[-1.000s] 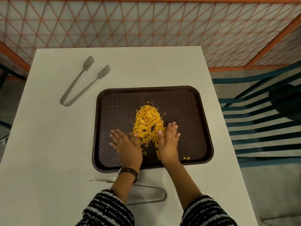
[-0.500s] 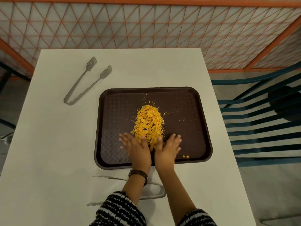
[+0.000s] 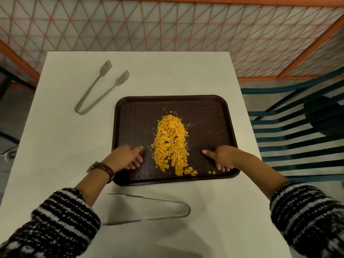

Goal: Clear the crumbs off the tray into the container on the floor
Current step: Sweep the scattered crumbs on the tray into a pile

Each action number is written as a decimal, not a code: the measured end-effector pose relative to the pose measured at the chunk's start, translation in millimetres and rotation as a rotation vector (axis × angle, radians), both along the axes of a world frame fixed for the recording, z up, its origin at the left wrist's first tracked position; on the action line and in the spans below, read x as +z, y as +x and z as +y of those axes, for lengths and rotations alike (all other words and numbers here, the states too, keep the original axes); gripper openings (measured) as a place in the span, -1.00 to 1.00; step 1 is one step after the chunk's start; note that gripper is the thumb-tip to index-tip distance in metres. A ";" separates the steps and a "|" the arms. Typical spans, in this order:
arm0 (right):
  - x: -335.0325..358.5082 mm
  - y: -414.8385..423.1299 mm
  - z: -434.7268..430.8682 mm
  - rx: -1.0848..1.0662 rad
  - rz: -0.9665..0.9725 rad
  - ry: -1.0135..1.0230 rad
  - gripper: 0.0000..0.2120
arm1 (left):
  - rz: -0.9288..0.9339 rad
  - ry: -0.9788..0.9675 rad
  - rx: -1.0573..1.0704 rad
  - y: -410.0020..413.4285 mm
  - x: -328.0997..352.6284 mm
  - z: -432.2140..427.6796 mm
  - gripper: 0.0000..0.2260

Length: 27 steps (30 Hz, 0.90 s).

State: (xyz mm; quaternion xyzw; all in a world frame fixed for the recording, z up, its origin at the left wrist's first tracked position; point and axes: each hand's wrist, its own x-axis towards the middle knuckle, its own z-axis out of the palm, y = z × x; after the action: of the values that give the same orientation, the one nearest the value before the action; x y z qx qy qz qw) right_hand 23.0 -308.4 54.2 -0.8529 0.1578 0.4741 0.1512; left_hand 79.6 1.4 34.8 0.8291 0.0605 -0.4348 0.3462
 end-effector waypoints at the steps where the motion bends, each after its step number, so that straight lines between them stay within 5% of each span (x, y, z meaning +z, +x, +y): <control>1: -3.8 -0.3 2.3 -0.013 0.041 0.038 -0.25 | 0.090 0.042 -0.060 -1.5 -2.5 -1.8 -0.55; 5: -16.3 2.5 23.1 -0.232 0.018 0.286 -0.26 | 0.289 0.024 -0.080 -10.7 -12.5 -20.1 -0.50; 11: -27.4 8.0 65.2 -0.616 -0.240 0.736 -0.32 | 0.142 -0.319 0.150 -19.9 -2.9 -63.8 -0.64; 14: -25.1 3.3 45.8 -0.663 -0.323 0.693 -0.31 | 0.100 -0.279 0.124 -15.8 0.0 -48.8 -0.66; 18: -27.8 -15.7 27.2 -0.634 -0.205 0.572 -0.26 | 0.252 -0.122 0.000 -22.6 -6.2 -27.9 -0.65; 27: -31.8 -5.6 89.5 -0.721 -0.168 0.775 -0.29 | 0.187 -0.283 0.201 -31.0 -6.6 -71.1 -0.80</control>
State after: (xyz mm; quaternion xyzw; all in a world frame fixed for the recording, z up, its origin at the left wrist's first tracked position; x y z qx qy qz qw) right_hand 17.4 -218.9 22.5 -0.6612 0.2417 0.3457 0.6204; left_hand 48.6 -69.7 28.2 0.7179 0.1131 -0.4772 0.4940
